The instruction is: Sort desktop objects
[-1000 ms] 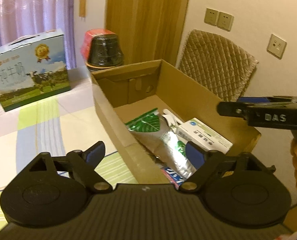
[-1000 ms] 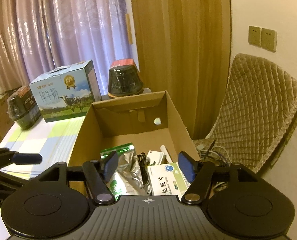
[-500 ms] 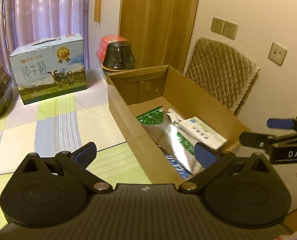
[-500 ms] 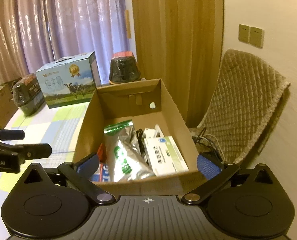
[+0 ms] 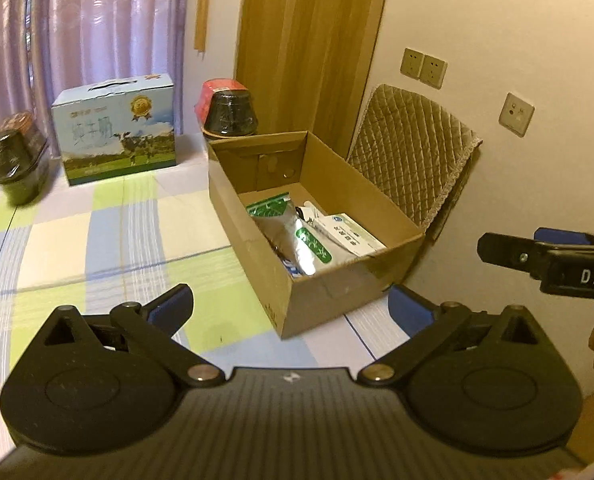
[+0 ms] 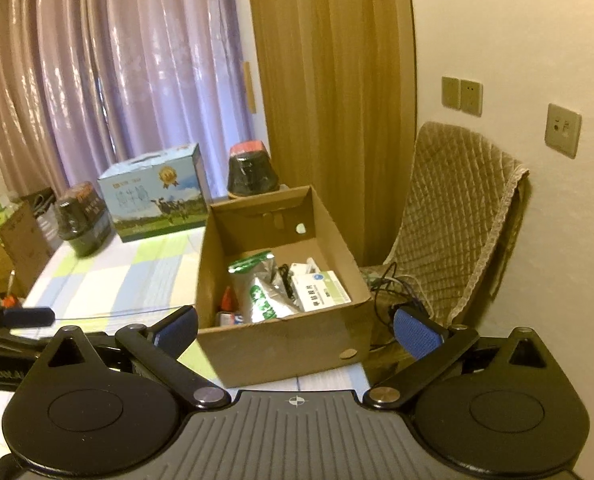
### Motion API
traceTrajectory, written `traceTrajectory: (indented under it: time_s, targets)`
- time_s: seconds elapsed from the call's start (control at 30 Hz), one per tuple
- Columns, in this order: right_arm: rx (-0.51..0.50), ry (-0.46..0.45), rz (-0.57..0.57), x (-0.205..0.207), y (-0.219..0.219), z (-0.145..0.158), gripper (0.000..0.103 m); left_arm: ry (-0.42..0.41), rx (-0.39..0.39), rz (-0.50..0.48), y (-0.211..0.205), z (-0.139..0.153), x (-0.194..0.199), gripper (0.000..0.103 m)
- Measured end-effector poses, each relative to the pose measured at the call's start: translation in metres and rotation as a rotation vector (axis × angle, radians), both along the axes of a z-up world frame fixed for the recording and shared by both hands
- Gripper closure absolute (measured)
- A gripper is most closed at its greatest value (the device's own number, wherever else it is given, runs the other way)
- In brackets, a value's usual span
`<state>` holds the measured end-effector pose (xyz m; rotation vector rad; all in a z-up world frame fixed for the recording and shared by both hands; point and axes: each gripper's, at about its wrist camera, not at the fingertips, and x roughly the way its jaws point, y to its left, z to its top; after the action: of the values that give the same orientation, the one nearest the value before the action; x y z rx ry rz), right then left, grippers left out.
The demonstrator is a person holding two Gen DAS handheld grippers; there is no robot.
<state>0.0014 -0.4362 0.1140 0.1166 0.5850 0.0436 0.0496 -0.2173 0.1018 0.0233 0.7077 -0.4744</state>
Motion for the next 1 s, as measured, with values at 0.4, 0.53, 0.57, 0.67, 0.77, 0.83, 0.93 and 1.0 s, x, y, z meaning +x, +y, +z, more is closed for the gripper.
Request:
traceTrajectory:
  time_s: [0.4, 0.53, 0.57, 0.67, 0.77, 0.83, 0.93, 1.0]
  targets:
    - [-0.026, 0.020, 0.092, -0.043, 0.027, 0.007, 0.002, 0.009, -0.026, 0.067, 0.014, 0.002, -0.049, 0.001]
    - [0.008, 0.016, 0.077, -0.047, 0.024, 0.006, 0.002, 0.005, -0.044, 0.074, 0.015, 0.003, -0.054, 0.001]
    - [0.021, 0.015, 0.074, -0.048, 0.023, 0.007, 0.002, 0.002, -0.041, 0.074, 0.014, 0.003, -0.055, 0.001]
    - [0.037, 0.013, 0.069, -0.049, 0.020, 0.007, 0.002, -0.005, -0.035, 0.066, 0.011, 0.004, -0.056, 0.001]
    - [0.028, 0.008, 0.062, -0.050, 0.018, 0.009, 0.002, -0.006, -0.033, 0.067, 0.009, 0.004, -0.056, 0.001]
    - [0.031, 0.005, 0.057, -0.052, 0.016, 0.009, 0.002, -0.007, -0.030, 0.067, 0.008, 0.004, -0.056, 0.001]
    - [0.032, 0.002, 0.054, -0.053, 0.015, 0.009, 0.002, -0.001, -0.028, 0.066, 0.006, 0.002, -0.055, 0.001]
    - [0.028, 0.004, 0.057, -0.053, 0.017, 0.007, 0.002, 0.006, -0.025, 0.062, 0.006, 0.000, -0.054, 0.001]
